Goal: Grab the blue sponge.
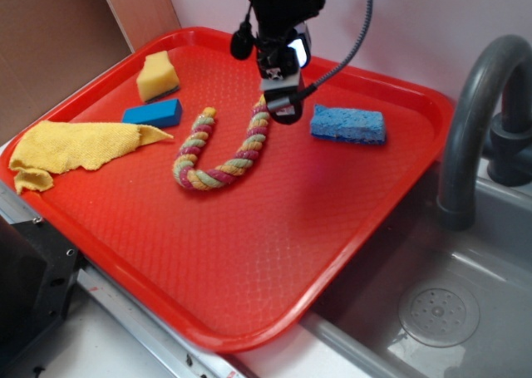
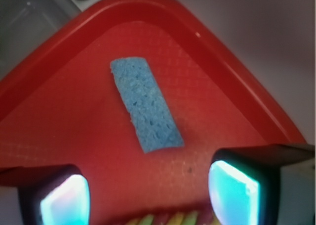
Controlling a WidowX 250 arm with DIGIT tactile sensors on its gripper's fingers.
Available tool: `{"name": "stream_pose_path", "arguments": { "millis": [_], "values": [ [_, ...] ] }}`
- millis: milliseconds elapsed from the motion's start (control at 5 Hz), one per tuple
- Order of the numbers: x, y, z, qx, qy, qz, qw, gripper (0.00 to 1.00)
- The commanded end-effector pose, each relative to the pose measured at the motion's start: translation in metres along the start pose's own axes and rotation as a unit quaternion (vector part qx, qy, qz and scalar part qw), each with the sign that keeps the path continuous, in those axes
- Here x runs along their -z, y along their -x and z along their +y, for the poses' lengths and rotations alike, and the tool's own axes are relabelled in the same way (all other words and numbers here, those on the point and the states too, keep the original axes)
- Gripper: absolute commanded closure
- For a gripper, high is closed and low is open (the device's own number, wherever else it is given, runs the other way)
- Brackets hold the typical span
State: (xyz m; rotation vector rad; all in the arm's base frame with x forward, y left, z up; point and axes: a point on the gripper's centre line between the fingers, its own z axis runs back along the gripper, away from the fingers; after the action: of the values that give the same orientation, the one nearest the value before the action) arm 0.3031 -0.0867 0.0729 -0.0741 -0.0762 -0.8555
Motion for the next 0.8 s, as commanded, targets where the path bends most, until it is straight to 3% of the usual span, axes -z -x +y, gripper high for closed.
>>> {"name": "stream_pose_path", "arguments": {
  "millis": [0, 200, 600],
  "values": [
    [0.013, -0.016, 0.015, 0.032, -0.005, -0.003, 0.999, 0.00],
    [0.030, -0.015, 0.016, 0.064, 0.027, -0.009, 0.998, 0.00],
    [0.052, -0.017, 0.004, 0.108, 0.048, -0.001, 0.993, 0.00]
  ]
}}
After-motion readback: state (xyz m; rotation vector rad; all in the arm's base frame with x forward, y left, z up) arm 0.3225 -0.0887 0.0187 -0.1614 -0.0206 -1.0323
